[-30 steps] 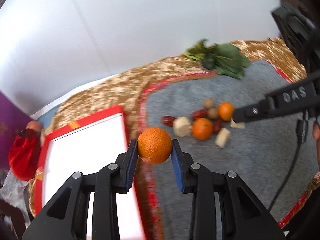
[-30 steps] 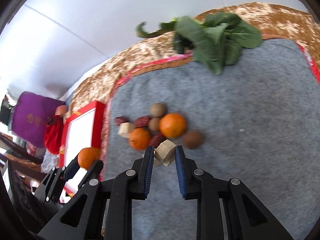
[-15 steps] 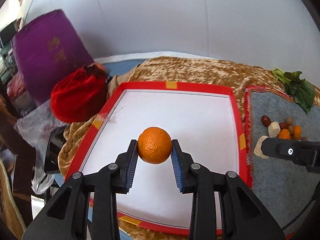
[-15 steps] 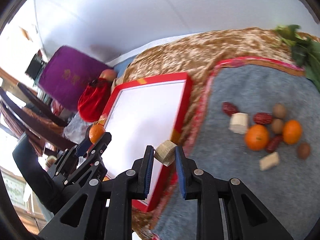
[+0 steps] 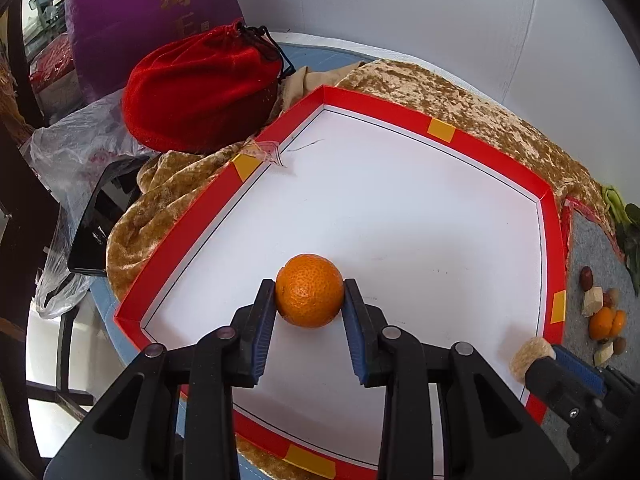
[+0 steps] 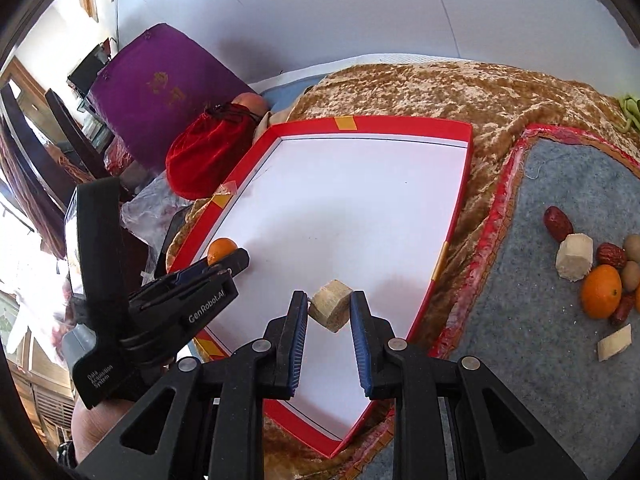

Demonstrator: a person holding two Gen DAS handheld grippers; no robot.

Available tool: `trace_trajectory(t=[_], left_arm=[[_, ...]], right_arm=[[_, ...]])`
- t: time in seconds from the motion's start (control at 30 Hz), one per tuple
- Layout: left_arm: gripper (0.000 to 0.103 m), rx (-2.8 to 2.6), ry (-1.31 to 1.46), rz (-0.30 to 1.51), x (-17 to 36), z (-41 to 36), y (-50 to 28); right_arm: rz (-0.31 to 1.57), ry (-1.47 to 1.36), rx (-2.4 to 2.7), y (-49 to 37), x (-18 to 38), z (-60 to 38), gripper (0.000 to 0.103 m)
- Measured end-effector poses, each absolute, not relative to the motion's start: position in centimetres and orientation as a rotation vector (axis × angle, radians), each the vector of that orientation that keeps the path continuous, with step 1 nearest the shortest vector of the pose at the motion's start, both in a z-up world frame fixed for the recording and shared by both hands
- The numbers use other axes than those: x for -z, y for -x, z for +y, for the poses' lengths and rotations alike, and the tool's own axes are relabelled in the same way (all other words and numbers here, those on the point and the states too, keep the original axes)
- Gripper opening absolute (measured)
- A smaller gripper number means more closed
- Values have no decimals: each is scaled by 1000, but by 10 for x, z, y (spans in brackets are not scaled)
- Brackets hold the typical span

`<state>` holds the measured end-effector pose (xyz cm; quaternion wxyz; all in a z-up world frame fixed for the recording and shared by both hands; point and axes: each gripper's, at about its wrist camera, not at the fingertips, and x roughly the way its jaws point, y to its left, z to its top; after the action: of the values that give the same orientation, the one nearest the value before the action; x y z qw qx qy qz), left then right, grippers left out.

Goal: Organize fruits
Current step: 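Lower the orange and the cube into the white tray and open both grippers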

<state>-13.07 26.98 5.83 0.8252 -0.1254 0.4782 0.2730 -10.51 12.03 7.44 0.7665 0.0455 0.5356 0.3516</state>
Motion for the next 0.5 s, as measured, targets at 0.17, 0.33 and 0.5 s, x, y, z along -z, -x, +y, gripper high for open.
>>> trace_trajectory(t=[0.17, 0.33, 0.5], left_arm=[[31, -593, 284, 1014, -56, 272, 131], [31, -598, 278, 1009, -56, 273, 131], [31, -603, 269, 1008, -57, 274, 130]], right_arm=[[1148, -40, -781, 114, -69, 131, 22], [1141, -8, -779, 116, -67, 134, 22], [1139, -2, -773, 114, -67, 134, 22]])
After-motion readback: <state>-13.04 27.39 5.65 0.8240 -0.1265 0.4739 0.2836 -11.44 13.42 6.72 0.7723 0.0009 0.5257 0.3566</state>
